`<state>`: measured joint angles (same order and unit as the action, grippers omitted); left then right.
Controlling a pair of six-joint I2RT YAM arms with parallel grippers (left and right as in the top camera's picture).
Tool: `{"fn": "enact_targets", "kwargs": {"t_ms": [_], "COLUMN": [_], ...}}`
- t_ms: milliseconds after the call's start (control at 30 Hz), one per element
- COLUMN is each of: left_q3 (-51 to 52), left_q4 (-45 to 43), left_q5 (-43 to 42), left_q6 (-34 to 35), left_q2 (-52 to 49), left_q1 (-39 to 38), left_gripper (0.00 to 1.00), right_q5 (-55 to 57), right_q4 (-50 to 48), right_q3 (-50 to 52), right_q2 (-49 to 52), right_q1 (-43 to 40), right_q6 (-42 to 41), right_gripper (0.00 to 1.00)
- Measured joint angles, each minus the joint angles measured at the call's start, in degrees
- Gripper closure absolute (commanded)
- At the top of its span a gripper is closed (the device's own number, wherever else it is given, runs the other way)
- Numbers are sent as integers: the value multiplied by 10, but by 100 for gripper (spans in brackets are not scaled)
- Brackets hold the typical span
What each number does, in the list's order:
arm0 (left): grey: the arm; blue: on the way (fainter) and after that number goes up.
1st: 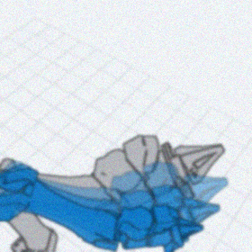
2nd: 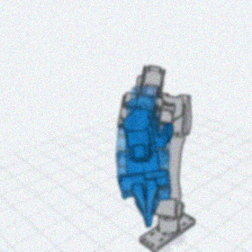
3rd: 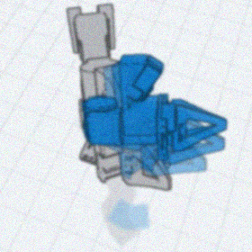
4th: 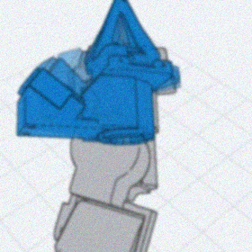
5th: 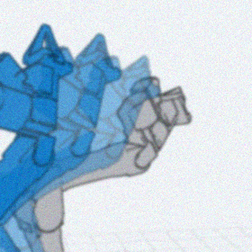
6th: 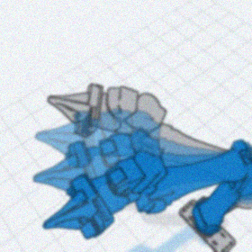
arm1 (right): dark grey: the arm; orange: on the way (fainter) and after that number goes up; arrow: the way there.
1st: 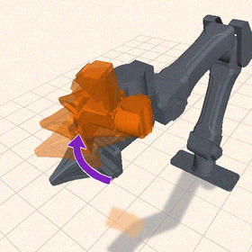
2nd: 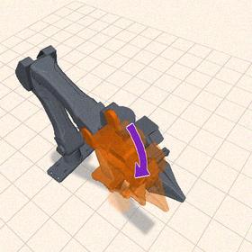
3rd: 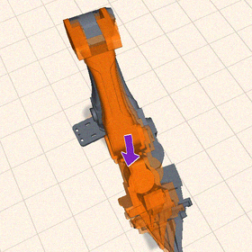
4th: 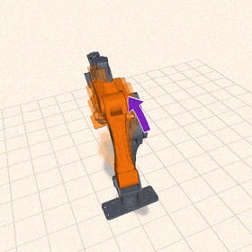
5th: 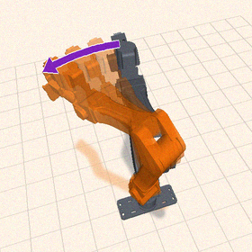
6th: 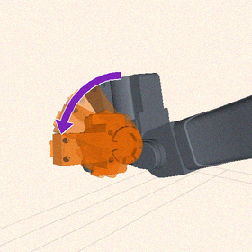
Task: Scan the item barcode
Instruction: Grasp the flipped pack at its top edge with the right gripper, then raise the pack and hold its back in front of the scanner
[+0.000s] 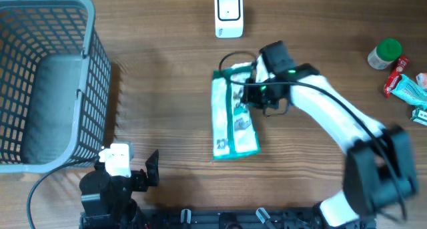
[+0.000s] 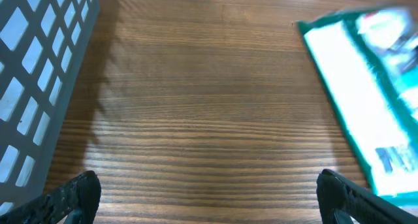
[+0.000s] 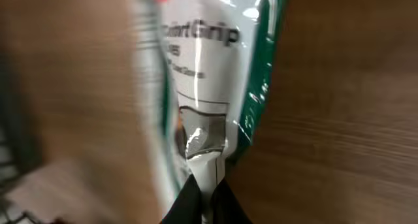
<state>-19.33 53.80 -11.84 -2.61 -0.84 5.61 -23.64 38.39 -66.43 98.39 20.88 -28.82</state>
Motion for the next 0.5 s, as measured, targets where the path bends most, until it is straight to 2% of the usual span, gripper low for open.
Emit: {"fn": "enact_targets", "kwargs": {"t_ms": [133, 267, 400, 500], "left_q3": [0, 0, 0, 0], "left_q4": [0, 0, 0, 0], "left_q5": [0, 0, 0, 0], "left_q6": [0, 0, 0, 0], "left_q2": [0, 0, 0, 0], "left_q1": [0, 0, 0, 0], "left_gripper": [0, 0, 0, 0], "right_q5": [-45, -75, -54, 39], "right_q4": [0, -28, -139, -268], "right_q3": [-6, -6, -6, -6], "right_q2": [-146, -195, -196, -196], "right_q1": [-32, -34, -34, -30], "right_q6": [-30, -41, 51, 146], "right_gripper": [95, 95, 95, 95]}}
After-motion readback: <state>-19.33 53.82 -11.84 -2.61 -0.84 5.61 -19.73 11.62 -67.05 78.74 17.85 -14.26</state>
